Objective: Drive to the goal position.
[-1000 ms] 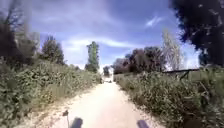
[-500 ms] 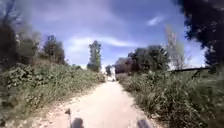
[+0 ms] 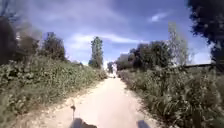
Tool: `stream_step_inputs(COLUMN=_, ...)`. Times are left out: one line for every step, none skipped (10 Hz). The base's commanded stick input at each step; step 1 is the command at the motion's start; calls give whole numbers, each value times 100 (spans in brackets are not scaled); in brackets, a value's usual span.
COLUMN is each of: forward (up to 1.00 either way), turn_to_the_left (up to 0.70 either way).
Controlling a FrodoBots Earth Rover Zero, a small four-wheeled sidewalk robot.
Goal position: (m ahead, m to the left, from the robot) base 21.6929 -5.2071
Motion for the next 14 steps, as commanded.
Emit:
stream_step_inputs(forward=70, turn_to_the_left=0)
stream_step_inputs(forward=70, turn_to_the_left=0)
stream_step_inputs(forward=70, turn_to_the_left=0)
stream_step_inputs(forward=70, turn_to_the_left=0)
stream_step_inputs(forward=70, turn_to_the_left=-3)
stream_step_inputs(forward=70, turn_to_the_left=-35)
stream_step_inputs(forward=70, turn_to_the_left=-35)
stream_step_inputs(forward=70, turn_to_the_left=-18)
stream_step_inputs(forward=70, turn_to_the_left=0)
stream_step_inputs(forward=70, turn_to_the_left=0)
stream_step_inputs(forward=70, turn_to_the_left=-2)
stream_step_inputs(forward=70, turn_to_the_left=-24)
stream_step_inputs(forward=70, turn_to_the_left=-16)
stream_step_inputs(forward=70, turn_to_the_left=0)
